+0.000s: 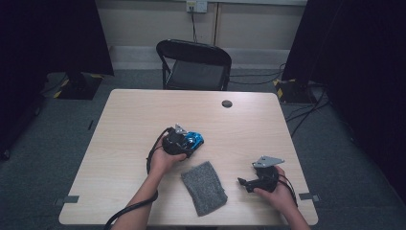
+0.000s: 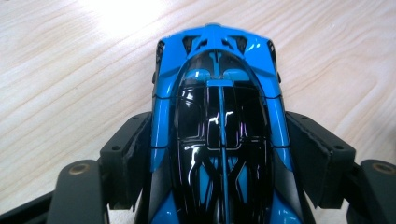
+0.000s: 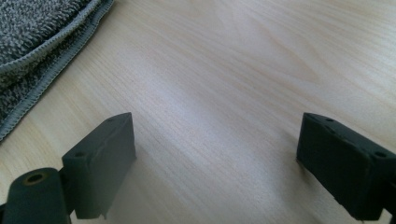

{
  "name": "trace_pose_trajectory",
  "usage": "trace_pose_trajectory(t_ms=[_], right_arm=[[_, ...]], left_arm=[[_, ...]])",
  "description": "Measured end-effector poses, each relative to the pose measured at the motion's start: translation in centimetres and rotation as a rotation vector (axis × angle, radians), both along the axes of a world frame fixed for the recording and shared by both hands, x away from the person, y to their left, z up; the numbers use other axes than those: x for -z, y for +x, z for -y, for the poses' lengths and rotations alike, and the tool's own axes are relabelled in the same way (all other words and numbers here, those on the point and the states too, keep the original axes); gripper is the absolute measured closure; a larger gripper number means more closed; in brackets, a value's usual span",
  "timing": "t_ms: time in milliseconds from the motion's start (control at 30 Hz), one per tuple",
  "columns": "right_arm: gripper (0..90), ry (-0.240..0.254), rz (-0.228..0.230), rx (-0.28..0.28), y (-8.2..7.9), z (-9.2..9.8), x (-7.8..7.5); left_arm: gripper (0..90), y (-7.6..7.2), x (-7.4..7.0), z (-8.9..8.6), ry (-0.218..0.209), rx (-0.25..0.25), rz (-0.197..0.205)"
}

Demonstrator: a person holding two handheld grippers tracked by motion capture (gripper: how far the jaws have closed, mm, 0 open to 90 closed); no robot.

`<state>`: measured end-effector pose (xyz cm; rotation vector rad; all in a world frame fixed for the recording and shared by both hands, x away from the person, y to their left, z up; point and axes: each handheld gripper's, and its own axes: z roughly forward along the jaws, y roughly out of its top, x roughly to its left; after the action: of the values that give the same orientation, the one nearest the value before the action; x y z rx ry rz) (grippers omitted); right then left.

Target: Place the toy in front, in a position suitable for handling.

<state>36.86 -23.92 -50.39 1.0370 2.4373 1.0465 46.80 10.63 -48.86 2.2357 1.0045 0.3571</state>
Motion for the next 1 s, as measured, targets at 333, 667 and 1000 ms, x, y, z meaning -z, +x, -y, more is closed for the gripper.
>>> trace_pose_trajectory(t_ms=[333,667,1000], right_arm=[[11.1,0.000,0.000,0.000,0.0,0.0,0.0],[11.1,0.000,0.000,0.000,0.0,0.0,0.0],[11.2,0.000,0.000,-0.001,0.0,0.0,0.0]], left_arm=[[27.5,0.0,0.2,-0.3,-0.002,0.015,0.011],[19.0,-0.3,-0.4,-0.9,-0.007,0.003,0.029],[15.9,-2.1,-1.1,-2.4,-0.037,-0.015,0.051]])
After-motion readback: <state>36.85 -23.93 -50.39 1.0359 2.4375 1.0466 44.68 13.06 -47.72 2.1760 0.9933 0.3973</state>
